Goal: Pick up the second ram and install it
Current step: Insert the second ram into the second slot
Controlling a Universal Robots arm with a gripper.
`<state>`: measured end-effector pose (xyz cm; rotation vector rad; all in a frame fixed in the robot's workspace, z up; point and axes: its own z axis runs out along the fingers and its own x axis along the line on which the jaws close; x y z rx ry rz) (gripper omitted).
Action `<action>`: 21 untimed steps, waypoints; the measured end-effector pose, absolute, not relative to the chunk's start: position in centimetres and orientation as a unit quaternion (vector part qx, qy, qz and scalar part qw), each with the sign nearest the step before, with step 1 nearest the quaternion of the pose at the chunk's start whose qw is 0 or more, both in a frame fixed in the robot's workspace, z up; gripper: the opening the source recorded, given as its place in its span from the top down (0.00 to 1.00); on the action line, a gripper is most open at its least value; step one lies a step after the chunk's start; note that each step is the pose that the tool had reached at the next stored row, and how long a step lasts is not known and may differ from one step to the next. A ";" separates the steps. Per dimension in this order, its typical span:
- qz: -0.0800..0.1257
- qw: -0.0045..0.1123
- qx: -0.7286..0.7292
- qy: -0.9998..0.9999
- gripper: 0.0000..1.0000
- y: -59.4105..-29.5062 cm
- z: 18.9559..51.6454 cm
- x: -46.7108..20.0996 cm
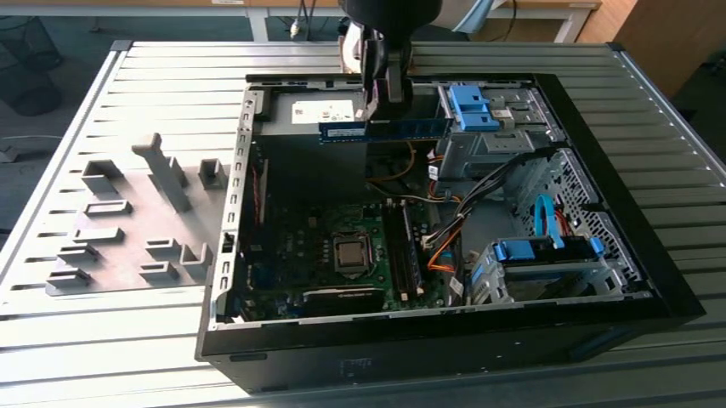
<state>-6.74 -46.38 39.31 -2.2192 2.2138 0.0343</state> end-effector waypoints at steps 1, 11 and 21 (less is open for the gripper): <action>0.011 0.003 -0.708 0.706 0.86 -46.4 39.3 -6.7; 0.011 0.003 -0.706 0.709 0.86 -46.4 39.3 -6.7; 0.010 0.003 -0.671 0.742 0.86 -46.4 39.3 -6.7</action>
